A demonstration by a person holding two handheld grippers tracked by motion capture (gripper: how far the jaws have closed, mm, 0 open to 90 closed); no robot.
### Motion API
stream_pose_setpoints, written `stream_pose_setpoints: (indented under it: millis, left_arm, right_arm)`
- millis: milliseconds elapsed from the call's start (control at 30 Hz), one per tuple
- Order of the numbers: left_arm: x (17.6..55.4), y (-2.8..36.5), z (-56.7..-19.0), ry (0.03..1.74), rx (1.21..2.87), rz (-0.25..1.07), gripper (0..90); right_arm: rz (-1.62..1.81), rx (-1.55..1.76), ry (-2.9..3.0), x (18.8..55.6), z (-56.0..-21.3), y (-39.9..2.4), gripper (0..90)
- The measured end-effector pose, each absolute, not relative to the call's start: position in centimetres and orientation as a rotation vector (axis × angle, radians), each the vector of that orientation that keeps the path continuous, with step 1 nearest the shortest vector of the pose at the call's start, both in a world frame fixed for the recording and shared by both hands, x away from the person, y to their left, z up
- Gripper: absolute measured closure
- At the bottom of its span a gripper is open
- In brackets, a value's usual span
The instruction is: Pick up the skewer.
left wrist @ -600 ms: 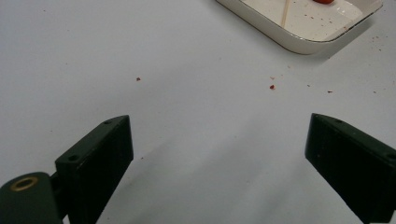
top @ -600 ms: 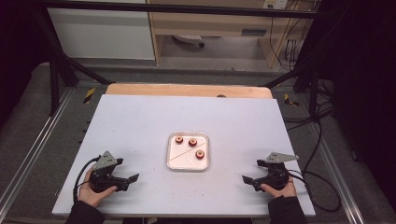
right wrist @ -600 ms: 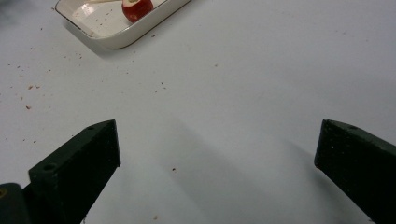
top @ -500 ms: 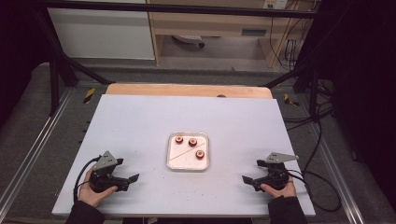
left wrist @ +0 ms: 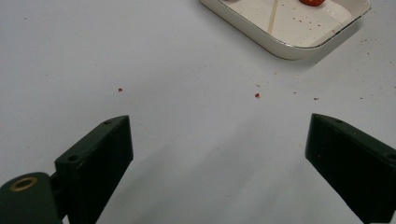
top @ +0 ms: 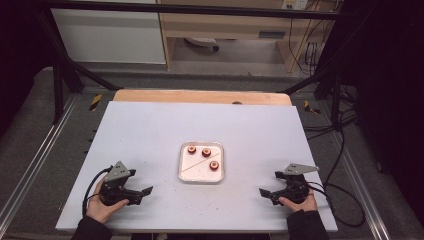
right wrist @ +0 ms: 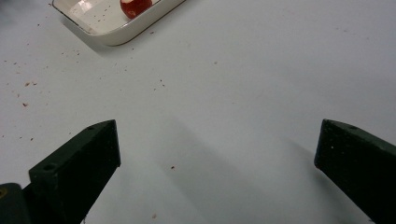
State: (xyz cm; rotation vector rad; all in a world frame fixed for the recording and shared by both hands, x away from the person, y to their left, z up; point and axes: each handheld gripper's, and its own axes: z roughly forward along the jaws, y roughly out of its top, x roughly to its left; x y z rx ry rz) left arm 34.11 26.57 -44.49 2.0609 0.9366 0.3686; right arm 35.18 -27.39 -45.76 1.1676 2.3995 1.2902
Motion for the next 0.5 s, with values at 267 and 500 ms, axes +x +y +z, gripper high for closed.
stream_pose_setpoints:
  millis: [267,500]
  left_arm:
    - [34.2,26.0,-44.2,0.946,2.055,0.357,7.5]
    - [34.4,25.1,-43.9,0.93,2.068,0.354,7.5]
  right_arm:
    - [1.283,1.163,2.401,35.2,-45.8,-27.4,0.8]
    - [1.272,1.157,2.407,35.2,-45.9,-27.3,0.8]
